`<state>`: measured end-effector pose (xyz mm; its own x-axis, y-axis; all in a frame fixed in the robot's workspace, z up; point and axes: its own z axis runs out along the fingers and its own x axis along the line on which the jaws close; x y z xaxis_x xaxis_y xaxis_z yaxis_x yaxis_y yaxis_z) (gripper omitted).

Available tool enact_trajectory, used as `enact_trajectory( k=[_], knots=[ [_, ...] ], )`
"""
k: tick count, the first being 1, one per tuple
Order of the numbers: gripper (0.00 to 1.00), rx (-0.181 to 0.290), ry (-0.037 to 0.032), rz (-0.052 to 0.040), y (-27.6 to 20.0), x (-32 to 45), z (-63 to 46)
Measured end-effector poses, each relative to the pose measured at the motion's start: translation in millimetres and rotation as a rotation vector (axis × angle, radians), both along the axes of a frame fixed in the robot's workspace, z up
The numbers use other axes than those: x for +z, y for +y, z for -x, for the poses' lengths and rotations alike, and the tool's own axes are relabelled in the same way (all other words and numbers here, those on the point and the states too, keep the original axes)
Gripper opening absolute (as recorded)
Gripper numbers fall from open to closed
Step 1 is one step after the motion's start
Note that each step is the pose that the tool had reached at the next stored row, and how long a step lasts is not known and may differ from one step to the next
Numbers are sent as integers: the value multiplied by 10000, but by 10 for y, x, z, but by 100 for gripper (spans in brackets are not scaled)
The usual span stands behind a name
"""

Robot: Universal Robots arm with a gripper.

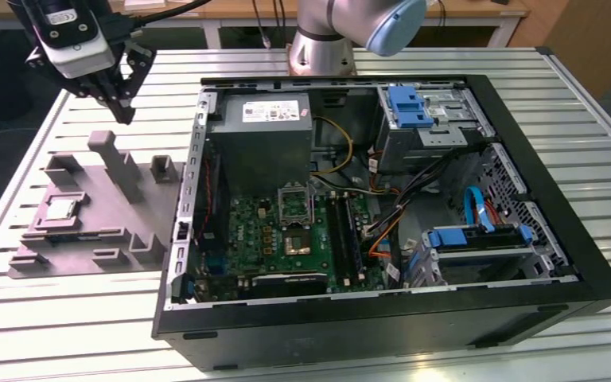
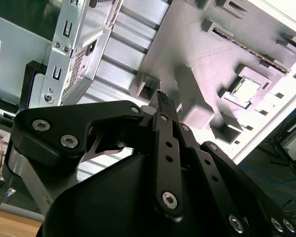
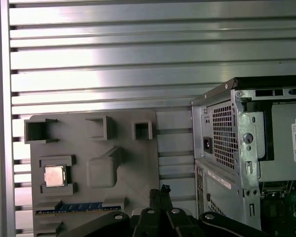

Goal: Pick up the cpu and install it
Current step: 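Reach for the cpu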

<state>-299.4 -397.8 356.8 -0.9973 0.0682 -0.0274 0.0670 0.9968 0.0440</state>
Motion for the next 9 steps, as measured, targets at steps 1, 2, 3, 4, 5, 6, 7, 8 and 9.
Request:
enact_trajectory(
  k=[1,2,3,4,5,6,7,8,9],
  knots=[
    [11,0,0,0,0,0,1],
    [11,0,-1,0,0,-1,2],
    [11,0,0,0,0,0,2],
    [11,0,-1,0,0,-1,3],
    [11,0,0,0,0,-1,4],
    [11,0,0,-1,0,-1,5],
    [11,0,0,0,0,0,6],
    [11,0,0,0,0,-1,6],
    [11,0,0,0,0,-1,7]
  ],
)
